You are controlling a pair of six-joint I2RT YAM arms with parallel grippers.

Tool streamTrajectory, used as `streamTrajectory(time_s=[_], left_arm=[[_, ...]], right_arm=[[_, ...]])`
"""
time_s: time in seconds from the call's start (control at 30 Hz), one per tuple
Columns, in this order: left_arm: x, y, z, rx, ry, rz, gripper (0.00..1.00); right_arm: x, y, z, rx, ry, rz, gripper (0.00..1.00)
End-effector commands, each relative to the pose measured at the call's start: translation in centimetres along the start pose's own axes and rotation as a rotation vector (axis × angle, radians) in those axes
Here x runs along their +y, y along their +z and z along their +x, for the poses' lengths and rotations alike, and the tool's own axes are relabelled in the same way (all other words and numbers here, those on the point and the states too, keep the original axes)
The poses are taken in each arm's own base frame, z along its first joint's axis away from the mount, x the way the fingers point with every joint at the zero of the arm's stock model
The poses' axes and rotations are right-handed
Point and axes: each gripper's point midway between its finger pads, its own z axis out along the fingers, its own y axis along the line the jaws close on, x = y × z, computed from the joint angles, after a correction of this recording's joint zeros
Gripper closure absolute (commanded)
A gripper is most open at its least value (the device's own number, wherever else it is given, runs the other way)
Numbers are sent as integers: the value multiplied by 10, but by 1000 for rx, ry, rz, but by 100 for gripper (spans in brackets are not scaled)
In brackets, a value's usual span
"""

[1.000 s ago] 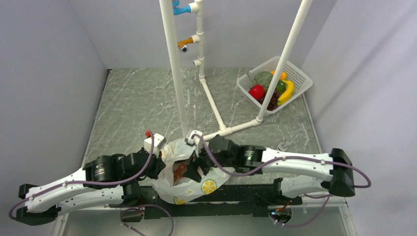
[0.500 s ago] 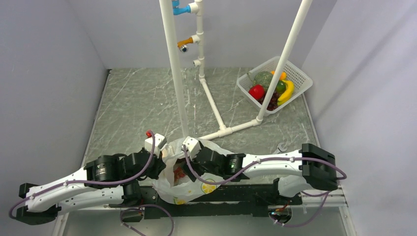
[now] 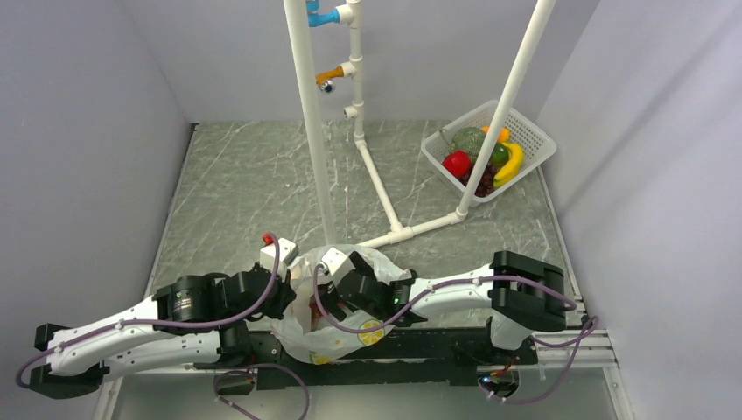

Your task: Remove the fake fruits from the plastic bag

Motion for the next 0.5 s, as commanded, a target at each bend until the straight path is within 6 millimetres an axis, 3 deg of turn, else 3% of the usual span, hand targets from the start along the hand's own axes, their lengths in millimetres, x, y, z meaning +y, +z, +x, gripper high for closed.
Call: streamTrajectory(time_s=[0.0,0.1,0.3,0.47], left_arm=[[-2,-1,-6,-13,-3,-8,100],[-2,0,-5,-7,-1,-12,100],[-2,2,-4,3,7,-19,100],[-1,1,-4,-4,0,-17,100]], right_arm=[[-6,5,1,-33,21,38,5],[-3,12,12,3,13,30,6],[12,26,33,58,47,-42,19],[17,26,25,50,59,-54,32]])
